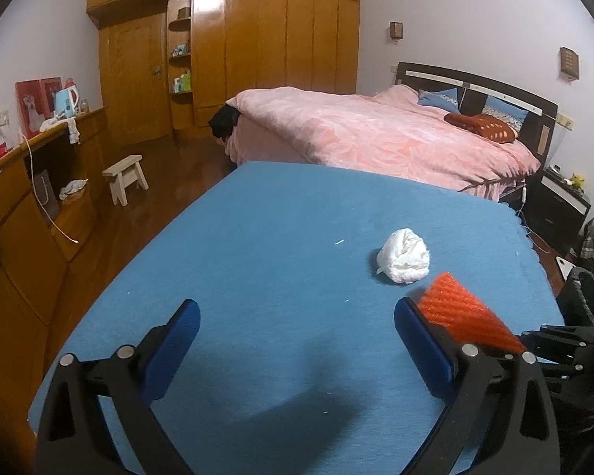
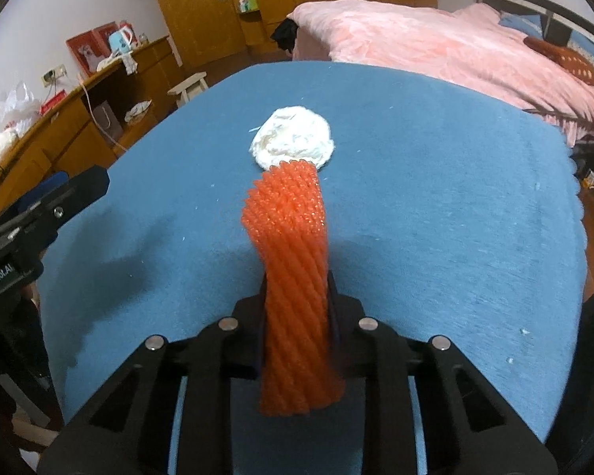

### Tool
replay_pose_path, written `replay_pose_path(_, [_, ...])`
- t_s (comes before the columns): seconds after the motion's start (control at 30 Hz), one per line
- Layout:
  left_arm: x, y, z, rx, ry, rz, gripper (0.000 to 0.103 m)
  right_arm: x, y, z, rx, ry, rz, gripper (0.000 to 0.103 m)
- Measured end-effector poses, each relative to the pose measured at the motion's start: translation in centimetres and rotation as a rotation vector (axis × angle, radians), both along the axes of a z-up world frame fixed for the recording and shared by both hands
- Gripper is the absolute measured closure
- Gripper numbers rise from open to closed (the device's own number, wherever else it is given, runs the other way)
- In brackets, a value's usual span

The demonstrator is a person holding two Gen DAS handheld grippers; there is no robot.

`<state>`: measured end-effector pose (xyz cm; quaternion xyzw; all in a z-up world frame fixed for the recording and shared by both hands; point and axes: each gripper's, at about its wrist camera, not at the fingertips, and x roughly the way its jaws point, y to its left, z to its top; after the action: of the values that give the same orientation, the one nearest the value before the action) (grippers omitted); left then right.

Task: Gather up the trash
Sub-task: 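Grasp the white crumpled tissue with the left tool while the right tool holds the mesh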

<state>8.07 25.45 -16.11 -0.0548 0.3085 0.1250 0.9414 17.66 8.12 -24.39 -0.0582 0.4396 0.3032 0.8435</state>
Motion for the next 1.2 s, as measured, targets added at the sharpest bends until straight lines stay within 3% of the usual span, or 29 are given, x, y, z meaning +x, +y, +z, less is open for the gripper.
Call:
replay_pose_path(0.6, [4.0, -4.0, 0.8, -0.02, -0.03, -0.071, 0.007, 3.0, -5.2, 2.5, 0.022, -0.061, -0.13, 0.08])
replay_pose_path(1.0, [9.6, -5.3, -1.2, -0.032, 0.004, -0.106, 0.008, 7.4, -6.6, 2.5, 0.035, -0.073, -0.195, 0.08])
replay_pose_path(1.2, [12.3, -6.0, -3.0, -0.043, 0.061, -0.123, 0.01, 9.1, -7.1, 2.2, 0.045, -0.072, -0.215, 0.08])
